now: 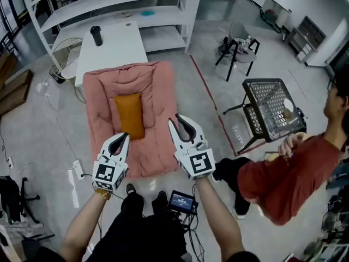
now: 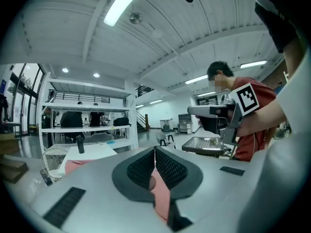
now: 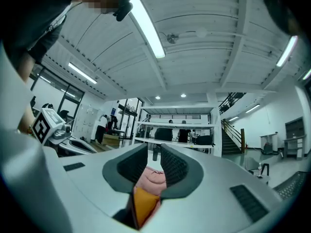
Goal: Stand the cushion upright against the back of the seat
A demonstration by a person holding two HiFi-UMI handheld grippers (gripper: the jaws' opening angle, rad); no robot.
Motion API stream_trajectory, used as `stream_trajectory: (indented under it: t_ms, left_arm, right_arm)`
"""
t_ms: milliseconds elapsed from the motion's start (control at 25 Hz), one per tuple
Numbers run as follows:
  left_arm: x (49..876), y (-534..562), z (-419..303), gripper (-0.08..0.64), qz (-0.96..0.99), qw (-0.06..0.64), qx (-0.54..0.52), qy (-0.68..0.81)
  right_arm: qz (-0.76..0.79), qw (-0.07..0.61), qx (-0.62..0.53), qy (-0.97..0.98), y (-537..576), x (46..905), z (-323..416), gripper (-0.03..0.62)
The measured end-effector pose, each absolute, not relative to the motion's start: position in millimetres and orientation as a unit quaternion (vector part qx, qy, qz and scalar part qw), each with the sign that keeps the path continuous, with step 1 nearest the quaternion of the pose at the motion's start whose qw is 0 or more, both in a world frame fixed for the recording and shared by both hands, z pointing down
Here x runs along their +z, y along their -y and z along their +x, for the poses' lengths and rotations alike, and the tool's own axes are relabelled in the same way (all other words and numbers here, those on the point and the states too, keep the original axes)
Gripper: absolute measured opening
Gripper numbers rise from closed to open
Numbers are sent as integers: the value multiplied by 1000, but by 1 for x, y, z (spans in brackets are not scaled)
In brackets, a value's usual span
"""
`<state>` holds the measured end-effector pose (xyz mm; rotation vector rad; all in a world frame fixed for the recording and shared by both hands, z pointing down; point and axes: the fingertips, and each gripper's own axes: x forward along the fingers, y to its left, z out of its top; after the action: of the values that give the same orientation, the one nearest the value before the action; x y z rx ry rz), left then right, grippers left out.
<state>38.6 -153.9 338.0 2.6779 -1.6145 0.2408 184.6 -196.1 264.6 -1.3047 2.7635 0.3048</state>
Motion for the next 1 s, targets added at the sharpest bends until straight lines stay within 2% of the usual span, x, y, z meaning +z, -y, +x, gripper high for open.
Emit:
stream_trajectory:
  t_ms: [440, 760, 1000]
  left_arm:
    - [325, 105, 58, 14, 849, -17, 61, 525]
    - [303, 41, 33, 14, 851, -17, 50, 522]
    - [317, -13, 1, 14, 850, -5, 27, 525]
  right_arm:
    - [-417, 59, 90, -902, 119, 267, 185, 89]
    - [-421, 27, 65, -904, 51, 293, 139, 89]
    - [-417, 1, 50, -907, -5, 311, 97, 89]
